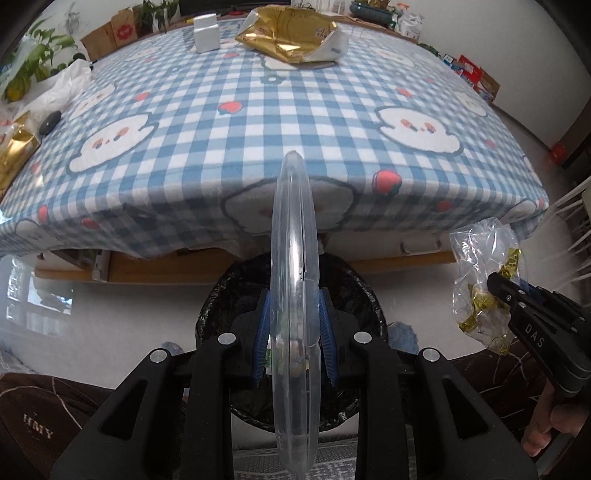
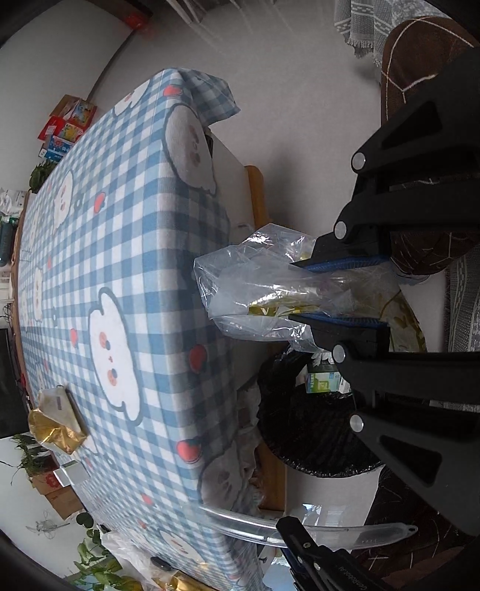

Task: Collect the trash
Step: 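Lower the clear bottle with the left tool over the black bin and open it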

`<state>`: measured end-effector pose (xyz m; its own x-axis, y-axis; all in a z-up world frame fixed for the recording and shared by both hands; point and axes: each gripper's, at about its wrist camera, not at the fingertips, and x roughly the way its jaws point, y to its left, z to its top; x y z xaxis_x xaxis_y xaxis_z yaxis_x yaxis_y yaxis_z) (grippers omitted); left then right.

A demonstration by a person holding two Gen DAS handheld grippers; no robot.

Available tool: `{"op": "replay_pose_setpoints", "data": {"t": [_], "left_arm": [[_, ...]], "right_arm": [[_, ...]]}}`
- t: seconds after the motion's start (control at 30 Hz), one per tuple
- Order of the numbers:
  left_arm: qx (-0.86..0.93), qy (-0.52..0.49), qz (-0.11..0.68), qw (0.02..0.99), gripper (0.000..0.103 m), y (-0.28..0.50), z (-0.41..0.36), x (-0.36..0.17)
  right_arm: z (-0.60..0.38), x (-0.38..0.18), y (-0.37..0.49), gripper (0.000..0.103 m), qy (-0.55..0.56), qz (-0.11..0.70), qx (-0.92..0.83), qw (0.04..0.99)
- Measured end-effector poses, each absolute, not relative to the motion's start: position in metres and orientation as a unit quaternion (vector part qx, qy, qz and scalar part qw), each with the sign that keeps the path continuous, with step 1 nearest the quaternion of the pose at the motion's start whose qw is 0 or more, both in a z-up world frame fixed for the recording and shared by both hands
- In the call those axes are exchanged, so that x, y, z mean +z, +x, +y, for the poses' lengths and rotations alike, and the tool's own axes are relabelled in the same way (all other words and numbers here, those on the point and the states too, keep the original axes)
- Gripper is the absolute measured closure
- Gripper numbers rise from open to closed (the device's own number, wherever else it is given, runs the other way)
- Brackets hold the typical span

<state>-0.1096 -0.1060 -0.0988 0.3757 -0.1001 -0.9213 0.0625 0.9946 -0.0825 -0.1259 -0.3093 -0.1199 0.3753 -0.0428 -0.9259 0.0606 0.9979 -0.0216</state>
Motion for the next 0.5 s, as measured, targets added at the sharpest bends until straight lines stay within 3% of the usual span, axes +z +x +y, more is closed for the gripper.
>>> {"op": "replay_pose_setpoints", "data": {"t": [0.5], "left_arm": [[-0.034, -0.02, 0.586, 0.809, 0.079, -0.109, -0.108, -0.17]], "right_arm": [[-0.301, -0.163, -0.118, 0.084, -0.022, 0.593, -0.053, 0.803]]}}
